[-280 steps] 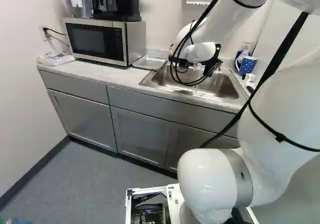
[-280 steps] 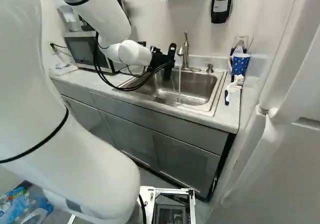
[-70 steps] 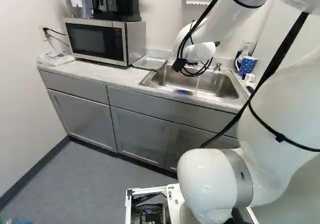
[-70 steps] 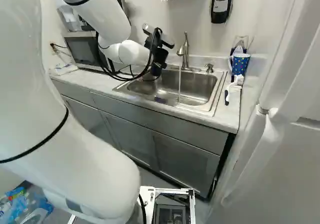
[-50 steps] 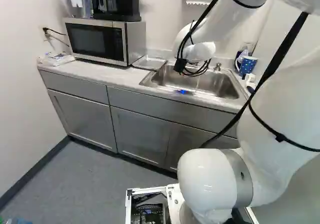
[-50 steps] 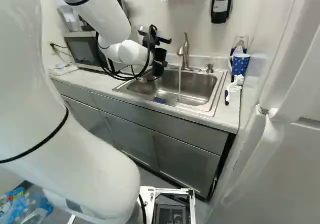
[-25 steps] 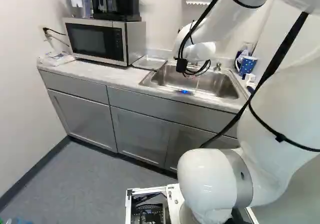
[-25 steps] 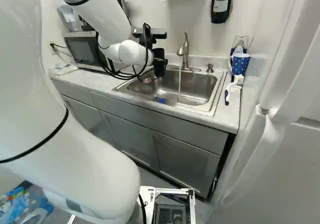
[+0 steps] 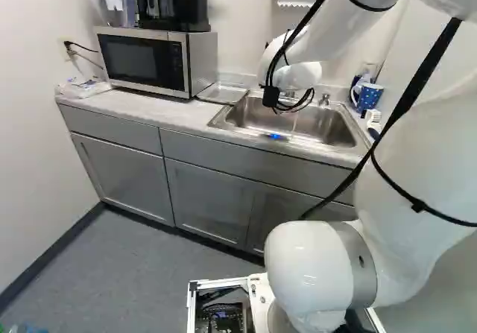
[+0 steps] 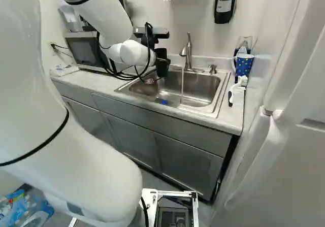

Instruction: Rinse the cup and place it in the tray

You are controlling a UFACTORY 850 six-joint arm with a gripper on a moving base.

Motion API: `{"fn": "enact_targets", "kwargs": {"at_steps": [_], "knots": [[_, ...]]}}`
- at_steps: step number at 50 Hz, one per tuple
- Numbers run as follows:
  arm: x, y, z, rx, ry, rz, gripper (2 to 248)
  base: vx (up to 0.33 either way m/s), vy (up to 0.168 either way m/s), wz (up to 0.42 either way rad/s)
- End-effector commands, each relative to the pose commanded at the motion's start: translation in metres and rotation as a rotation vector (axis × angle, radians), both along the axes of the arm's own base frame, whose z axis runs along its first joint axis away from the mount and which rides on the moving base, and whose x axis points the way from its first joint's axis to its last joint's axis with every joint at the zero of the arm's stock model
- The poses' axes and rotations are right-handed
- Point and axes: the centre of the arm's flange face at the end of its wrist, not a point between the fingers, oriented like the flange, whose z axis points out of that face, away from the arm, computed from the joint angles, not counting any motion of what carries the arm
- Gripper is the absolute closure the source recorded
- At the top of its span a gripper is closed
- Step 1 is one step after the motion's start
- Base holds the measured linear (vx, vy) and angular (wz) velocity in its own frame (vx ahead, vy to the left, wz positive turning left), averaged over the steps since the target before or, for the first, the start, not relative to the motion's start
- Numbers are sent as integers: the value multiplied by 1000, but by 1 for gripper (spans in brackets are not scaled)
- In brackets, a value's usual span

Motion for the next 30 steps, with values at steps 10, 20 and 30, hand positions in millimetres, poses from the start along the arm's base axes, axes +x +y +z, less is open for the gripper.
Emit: {"fn": "enact_targets", "kwargs": {"at_steps": [10, 20, 30], "knots": [[13, 8, 11, -2, -20, 20, 124, 0, 0, 0], [26, 20, 22, -3, -41, 46, 124, 0, 0, 0], [36, 34, 33, -4, -62, 75, 124, 0, 0, 0]]}}
